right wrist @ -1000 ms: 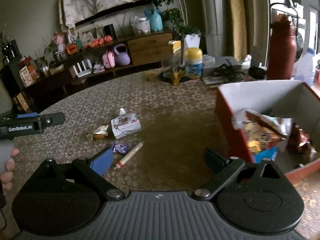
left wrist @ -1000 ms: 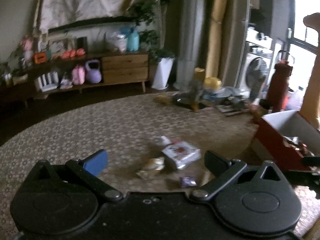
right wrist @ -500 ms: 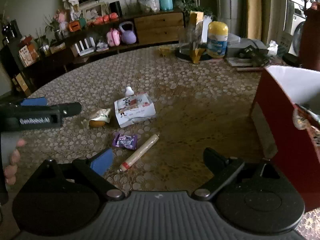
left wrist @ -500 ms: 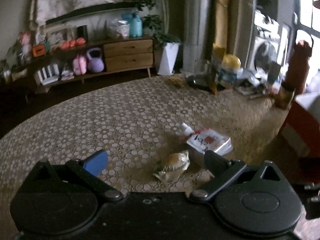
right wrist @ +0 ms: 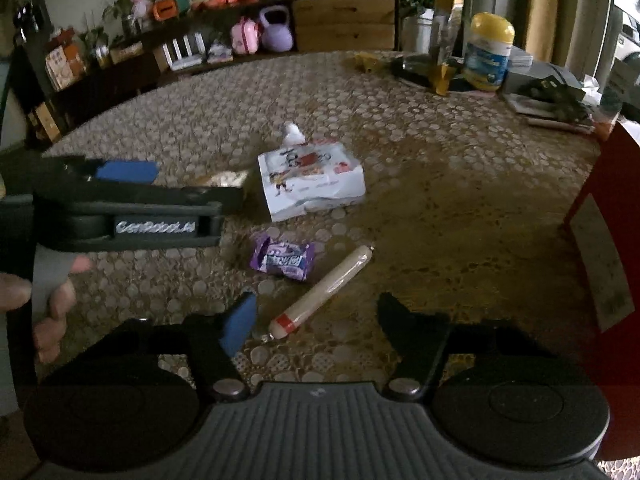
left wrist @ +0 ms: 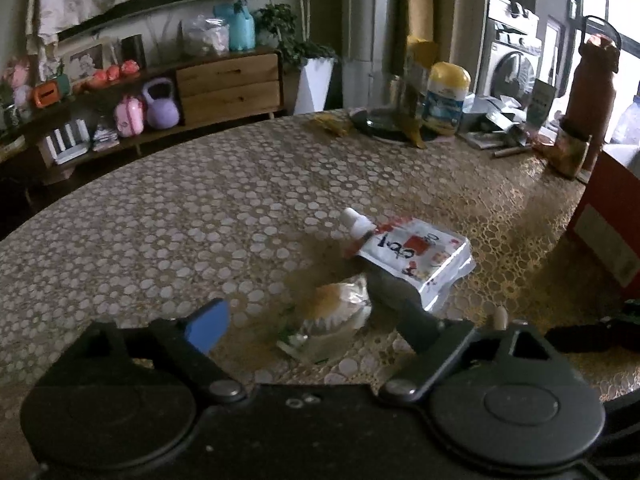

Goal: Organize snacks
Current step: 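Grasp the wrapped round bun with the left tool while the right tool grasps the sausage stick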

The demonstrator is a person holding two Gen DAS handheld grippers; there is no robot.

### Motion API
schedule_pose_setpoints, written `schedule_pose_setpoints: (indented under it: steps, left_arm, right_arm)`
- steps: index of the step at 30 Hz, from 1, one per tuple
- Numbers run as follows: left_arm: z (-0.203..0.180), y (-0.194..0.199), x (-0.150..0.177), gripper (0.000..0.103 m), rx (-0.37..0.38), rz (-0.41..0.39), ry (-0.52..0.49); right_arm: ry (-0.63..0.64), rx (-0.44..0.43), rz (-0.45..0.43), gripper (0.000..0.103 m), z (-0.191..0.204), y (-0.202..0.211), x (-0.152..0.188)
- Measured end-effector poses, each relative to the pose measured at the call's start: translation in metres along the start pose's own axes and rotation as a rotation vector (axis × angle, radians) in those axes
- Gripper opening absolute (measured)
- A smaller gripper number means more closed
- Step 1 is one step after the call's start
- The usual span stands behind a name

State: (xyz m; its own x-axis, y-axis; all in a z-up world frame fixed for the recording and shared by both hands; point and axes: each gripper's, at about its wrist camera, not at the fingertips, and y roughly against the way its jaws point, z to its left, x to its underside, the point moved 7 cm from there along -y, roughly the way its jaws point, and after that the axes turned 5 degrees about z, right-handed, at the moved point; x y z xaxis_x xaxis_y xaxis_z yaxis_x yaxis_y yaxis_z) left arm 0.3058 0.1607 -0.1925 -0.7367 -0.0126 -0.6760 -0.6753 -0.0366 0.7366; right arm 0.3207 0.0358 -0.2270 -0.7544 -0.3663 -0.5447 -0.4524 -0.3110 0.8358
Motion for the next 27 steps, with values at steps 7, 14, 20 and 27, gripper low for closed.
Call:
schedule_pose_setpoints:
  steps: [7,14,20,27]
  left_arm:
    - [-0.006,-0.013,0.002,0.064,0.022,0.023,0.002]
    - [0.000,-0.012,0.000,0.047,0.031,0.020,0.043]
    - [-0.001,-0.004,0.001,0.042,0.011,0.018,0.039]
    - [0.004,0.012,0.011,0.040,0.002,0.031,0.080]
  right_arm:
    - [0.008,0.054,0.009,0.033,0.005,-0.006,0.002]
    - [-0.017,0.072,0.009,0.012,-0.001,-0.004,0.003]
    - [-0.053,0.072,0.005,0.011,-0.013,0.003,0.011]
    - [-0.094,0.041,-0.014,0.011,-0.025,0.027,0.022]
